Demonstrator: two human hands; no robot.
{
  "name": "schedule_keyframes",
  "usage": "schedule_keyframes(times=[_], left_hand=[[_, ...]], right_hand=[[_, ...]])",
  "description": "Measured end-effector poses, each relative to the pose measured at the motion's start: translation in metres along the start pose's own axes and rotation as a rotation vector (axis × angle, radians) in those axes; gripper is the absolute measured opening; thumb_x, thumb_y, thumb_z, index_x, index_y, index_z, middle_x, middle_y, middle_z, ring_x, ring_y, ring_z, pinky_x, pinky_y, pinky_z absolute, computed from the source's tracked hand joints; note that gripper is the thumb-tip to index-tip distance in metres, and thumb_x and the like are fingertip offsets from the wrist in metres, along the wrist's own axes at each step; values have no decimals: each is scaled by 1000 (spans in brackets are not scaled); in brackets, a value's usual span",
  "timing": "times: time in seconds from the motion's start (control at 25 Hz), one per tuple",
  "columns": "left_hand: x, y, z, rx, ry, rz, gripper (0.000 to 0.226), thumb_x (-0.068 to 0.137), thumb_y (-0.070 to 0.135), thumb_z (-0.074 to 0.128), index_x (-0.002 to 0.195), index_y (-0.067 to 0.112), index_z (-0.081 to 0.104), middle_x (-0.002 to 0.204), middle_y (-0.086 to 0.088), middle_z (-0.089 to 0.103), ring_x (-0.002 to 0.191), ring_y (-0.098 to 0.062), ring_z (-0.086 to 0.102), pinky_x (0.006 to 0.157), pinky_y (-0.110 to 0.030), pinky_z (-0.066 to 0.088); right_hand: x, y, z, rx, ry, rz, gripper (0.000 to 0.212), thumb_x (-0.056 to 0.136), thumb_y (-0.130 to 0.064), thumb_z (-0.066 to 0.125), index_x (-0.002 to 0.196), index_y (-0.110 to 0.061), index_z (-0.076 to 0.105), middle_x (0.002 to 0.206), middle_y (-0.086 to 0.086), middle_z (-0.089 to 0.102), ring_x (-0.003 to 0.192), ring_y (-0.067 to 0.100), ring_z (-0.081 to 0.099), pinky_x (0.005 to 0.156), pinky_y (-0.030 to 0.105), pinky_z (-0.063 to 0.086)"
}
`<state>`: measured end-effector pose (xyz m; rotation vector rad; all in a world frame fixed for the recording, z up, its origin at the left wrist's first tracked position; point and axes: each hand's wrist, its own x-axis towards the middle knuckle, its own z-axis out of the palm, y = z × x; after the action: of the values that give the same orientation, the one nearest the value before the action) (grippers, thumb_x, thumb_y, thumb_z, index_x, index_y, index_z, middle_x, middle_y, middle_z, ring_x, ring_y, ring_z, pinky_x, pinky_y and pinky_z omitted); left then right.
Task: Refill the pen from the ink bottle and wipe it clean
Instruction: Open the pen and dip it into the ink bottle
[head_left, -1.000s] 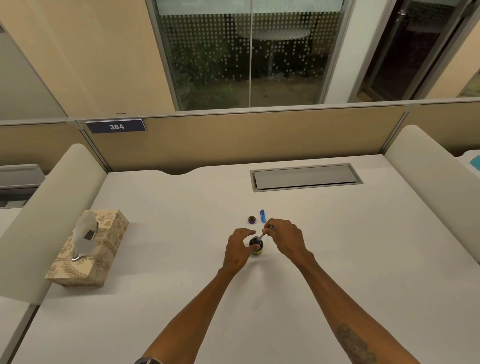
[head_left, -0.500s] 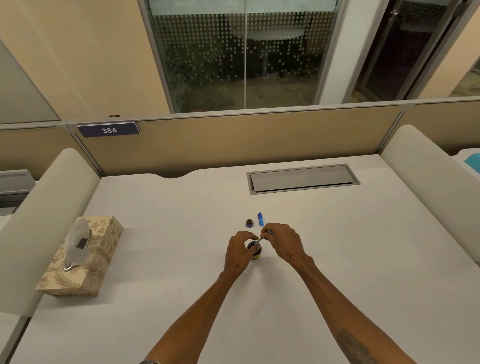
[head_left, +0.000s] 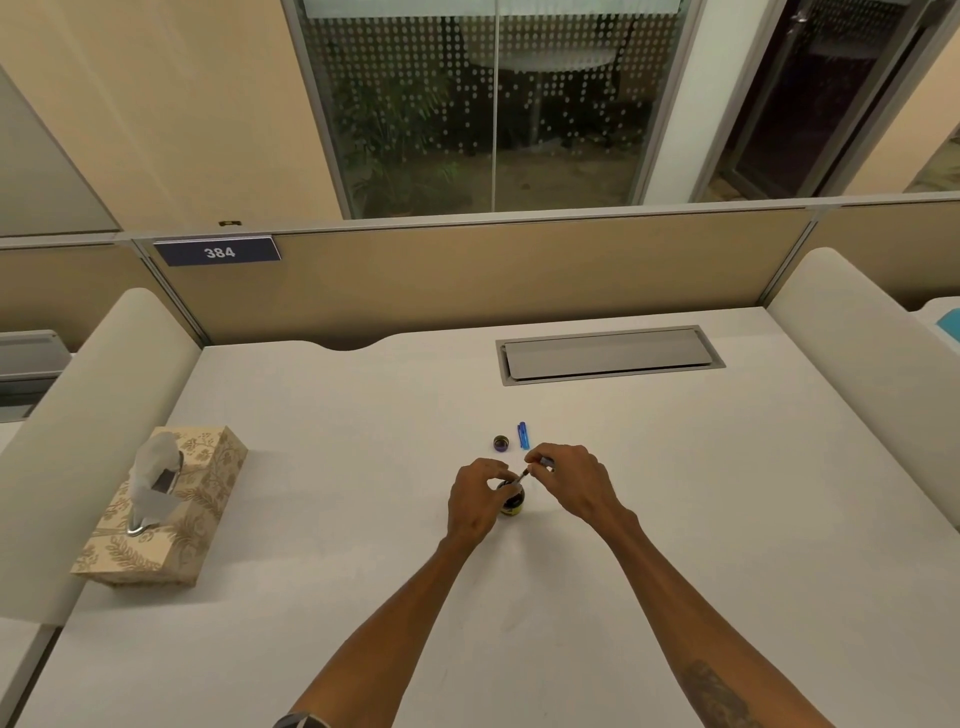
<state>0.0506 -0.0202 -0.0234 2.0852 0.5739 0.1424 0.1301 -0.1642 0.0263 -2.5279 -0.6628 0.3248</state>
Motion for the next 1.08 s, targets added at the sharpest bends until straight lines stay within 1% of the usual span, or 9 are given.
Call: schedule_keyframes(times=[0.28,0.4,0.52,0.56,0.64,0.68,0.76,0.88,1.08], left_hand=[[1,1,-1,18,1,-18,18,80,29,79,96,21,81,115,4,72,106,-12,63,83,-22,43],[3,-1,0,19,6,-25,18,79,29,80,95,20,82,114,5,72,105,-12,64,84,-23,46],[3,1,-1,22,4,-27,19,79,29,80,95,20,82,115,4,72,103,-10,64,82,-21,45],[3,1,-1,22,3,-26,19,79,29,80,95,19,82,115,5,72,102,-10,64,81,-21,44],[3,1,-1,22,-2,-20,19,78,28,81,95,19,82,115,5,72,103,-10,64,80,-20,44],[3,1,-1,22,-3,-18,19,78,28,81,95,19,82,115,5,72,103,-10,64,80,-21,44],[4,1,-2,20,-7,-21,18,78,27,81,94,19,82,115,5,72,103,-10,64,81,-22,45],[4,1,-1,12,-7,-20,18,77,26,81,94,20,82,115,5,72,103,-10,65,80,-23,46],[4,1,0,4,-1,-25,20,78,25,81,96,17,82,117,3,71,104,-12,65,83,-23,47]], right_hand=[[4,-4,-3,-83,-24,9,23,96,-34,57,107,-18,69,103,2,74,88,19,66,74,29,51],[4,-7,-3,-110,-10,57,33,96,-44,54,97,-14,68,89,5,73,72,17,58,62,26,42],[3,-9,-1,-133,-5,99,42,96,-52,49,84,-14,61,78,4,67,67,18,55,57,27,37],[3,-9,-1,-134,-11,104,43,95,-54,48,85,-14,61,79,3,66,69,18,56,59,27,38],[5,-9,-4,-74,-22,98,40,93,-54,53,99,-17,64,92,2,69,82,20,64,66,28,43],[6,-8,-7,-40,-35,82,35,92,-50,58,105,-19,64,100,1,70,91,21,66,71,29,47],[10,-7,-12,-61,-71,26,23,93,-38,61,108,-22,65,112,0,72,100,20,67,80,31,53],[12,-7,-13,-158,-66,19,18,96,-31,56,107,-20,65,110,3,73,96,22,67,84,37,56],[8,-13,-3,-209,-27,80,26,100,-38,43,100,-16,58,94,4,68,83,24,64,74,36,51]])
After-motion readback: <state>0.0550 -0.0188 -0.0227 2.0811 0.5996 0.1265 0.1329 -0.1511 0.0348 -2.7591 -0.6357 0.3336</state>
